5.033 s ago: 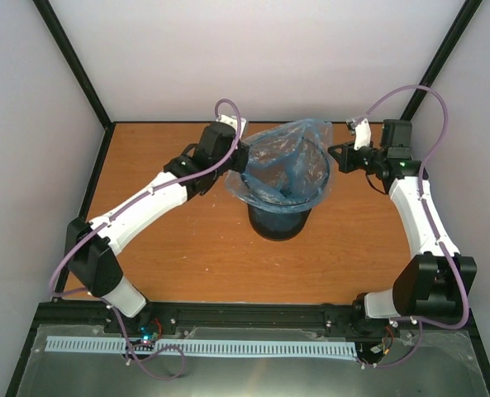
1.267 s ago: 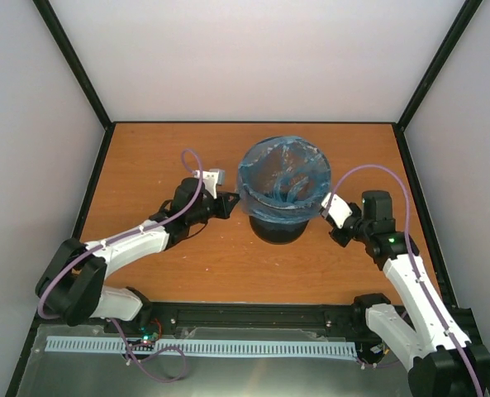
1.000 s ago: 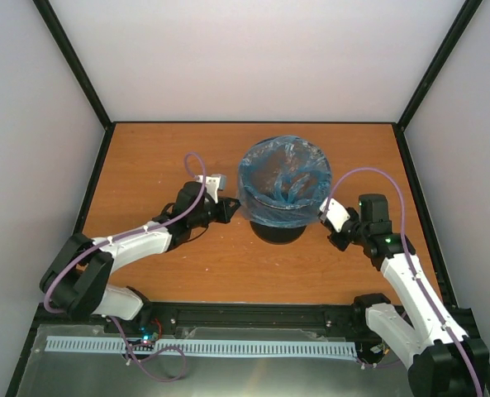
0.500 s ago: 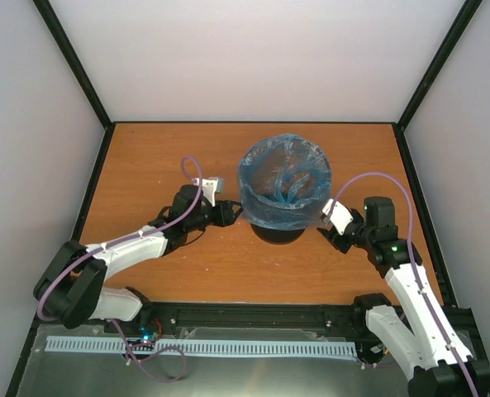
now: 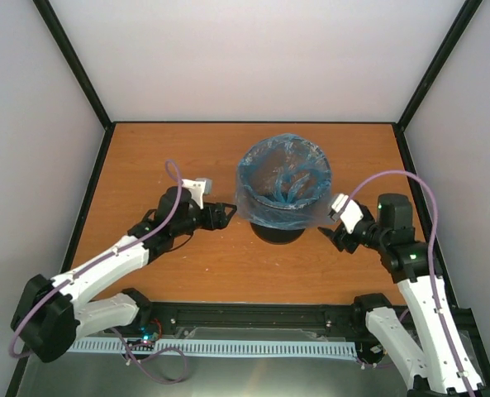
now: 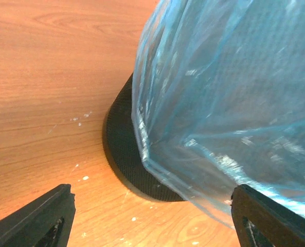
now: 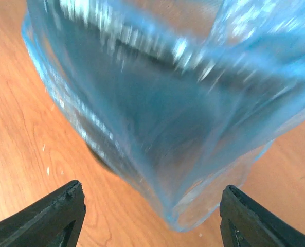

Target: Put the trash bags into the trash bin

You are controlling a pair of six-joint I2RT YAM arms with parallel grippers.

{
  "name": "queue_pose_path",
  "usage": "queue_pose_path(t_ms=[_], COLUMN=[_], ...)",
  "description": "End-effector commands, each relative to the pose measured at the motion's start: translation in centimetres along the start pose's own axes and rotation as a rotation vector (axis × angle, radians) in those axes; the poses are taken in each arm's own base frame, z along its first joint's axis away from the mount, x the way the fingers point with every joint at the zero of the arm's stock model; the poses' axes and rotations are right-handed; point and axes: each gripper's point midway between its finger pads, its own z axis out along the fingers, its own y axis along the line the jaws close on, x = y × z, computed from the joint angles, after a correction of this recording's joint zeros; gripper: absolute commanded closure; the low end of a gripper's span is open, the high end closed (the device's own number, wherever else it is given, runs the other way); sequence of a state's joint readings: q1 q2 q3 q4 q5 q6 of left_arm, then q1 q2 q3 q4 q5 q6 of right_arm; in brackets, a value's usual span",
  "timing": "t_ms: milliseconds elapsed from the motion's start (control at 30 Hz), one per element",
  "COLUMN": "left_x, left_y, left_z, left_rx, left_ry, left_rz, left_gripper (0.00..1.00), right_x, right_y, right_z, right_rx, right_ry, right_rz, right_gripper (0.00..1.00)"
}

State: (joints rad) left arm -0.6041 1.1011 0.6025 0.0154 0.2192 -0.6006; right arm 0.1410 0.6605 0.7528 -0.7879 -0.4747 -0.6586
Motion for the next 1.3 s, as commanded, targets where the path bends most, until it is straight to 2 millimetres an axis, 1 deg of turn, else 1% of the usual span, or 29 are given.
queue_pose_path(t_ms=[0, 67, 100, 167, 233, 300, 400, 467, 533, 567, 600, 667, 700, 733, 800, 900, 967, 1067, 1133, 1200, 1267], left_x=[-2.8, -4.2, -5.6, -7.3, -9.2, -11.3, -14.4, -16.5, -18.4, -19.3, -19.9, -20.2, -19.9, -19.7, -19.5, -18.8, -18.2, -17.2, -16.6, -16.3, -16.6], left_y=[-1.7, -2.3, -2.9, -3.5, -4.0, -4.4, -5.1, -5.8, -7.1, -8.2, -8.8, -9.4, -9.2, -9.2, -9.1, -8.4, -7.9, -6.9, -6.2, -6.2, -6.7], left_z=[-3.0, -4.3, -5.0, -6.0, -6.7, -7.1, -6.4, -5.7, -4.7, -4.2, -3.3, -1.0, 0.8, 2.1, 4.3, 7.3, 8.9, 10.5, 11.3, 11.6, 11.1], left_rx=[-0.051, -0.077, -0.091, -0.119, -0.154, -0.184, -0.216, -0.226, -0.205, -0.17, -0.154, -0.121, -0.113, -0.103, -0.086, -0.079, -0.078, -0.085, -0.096, -0.088, -0.076], left_ry=[-0.011, -0.023, -0.046, -0.068, -0.099, -0.141, -0.182, -0.205, -0.216, -0.215, -0.202, -0.153, -0.114, -0.087, -0.045, 0.01, 0.044, 0.078, 0.095, 0.105, 0.094], left_rz=[0.047, 0.081, 0.107, 0.144, 0.179, 0.208, 0.24, 0.254, 0.286, 0.309, 0.324, 0.346, 0.353, 0.364, 0.387, 0.398, 0.391, 0.375, 0.355, 0.343, 0.34], left_gripper=[0.13, 0.11, 0.11, 0.09, 0.07, 0.06, 0.06, 0.05, 0.05, 0.05, 0.05, 0.05, 0.06, 0.06, 0.08, 0.1, 0.13, 0.16, 0.18, 0.18, 0.18], right_x=[-4.3, -6.0, -6.4, -7.5, -8.3, -8.7, -8.9, -8.8, -8.5, -8.3, -8.2, -7.7, -7.4, -7.2, -6.7, -6.1, -5.7, -5.3, -5.0, -4.8, -4.9], right_y=[-0.7, -1.1, -0.8, -0.9, -1.2, -1.7, -2.6, -2.7, -2.5, -2.3, -2.3, -2.1, -1.9, -1.8, -1.7, -1.6, -1.5, -1.3, -1.3, -1.3, -1.4], right_z=[-3.2, -4.2, -4.5, -5.0, -5.0, -4.5, -3.7, -3.3, -2.9, -2.7, -2.5, -2.3, -2.2, -2.1, -2.0, -1.7, -1.6, -1.3, -1.1, -1.0, -1.0], right_rx=[0.022, 0.018, -0.009, -0.034, -0.046, -0.056, -0.049, -0.058, -0.073, -0.078, -0.078, -0.082, -0.084, -0.083, -0.077, -0.069, -0.069, -0.074, -0.072, -0.071, -0.07], right_ry=[-0.07, -0.082, -0.079, -0.086, -0.091, -0.086, -0.076, -0.077, -0.078, -0.076, -0.077, -0.073, -0.072, -0.071, -0.065, -0.057, -0.051, -0.043, -0.039, -0.035, -0.033], right_rz=[0.042, 0.052, 0.063, 0.08, 0.104, 0.128, 0.166, 0.188, 0.203, 0.21, 0.216, 0.228, 0.229, 0.229, 0.227, 0.224, 0.226, 0.228, 0.225, 0.223, 0.219], right_gripper=[0.26, 0.26, 0.26, 0.25, 0.25, 0.25, 0.25, 0.26, 0.26, 0.26, 0.26, 0.26, 0.26, 0.25, 0.26, 0.25, 0.25, 0.26, 0.25, 0.25, 0.26])
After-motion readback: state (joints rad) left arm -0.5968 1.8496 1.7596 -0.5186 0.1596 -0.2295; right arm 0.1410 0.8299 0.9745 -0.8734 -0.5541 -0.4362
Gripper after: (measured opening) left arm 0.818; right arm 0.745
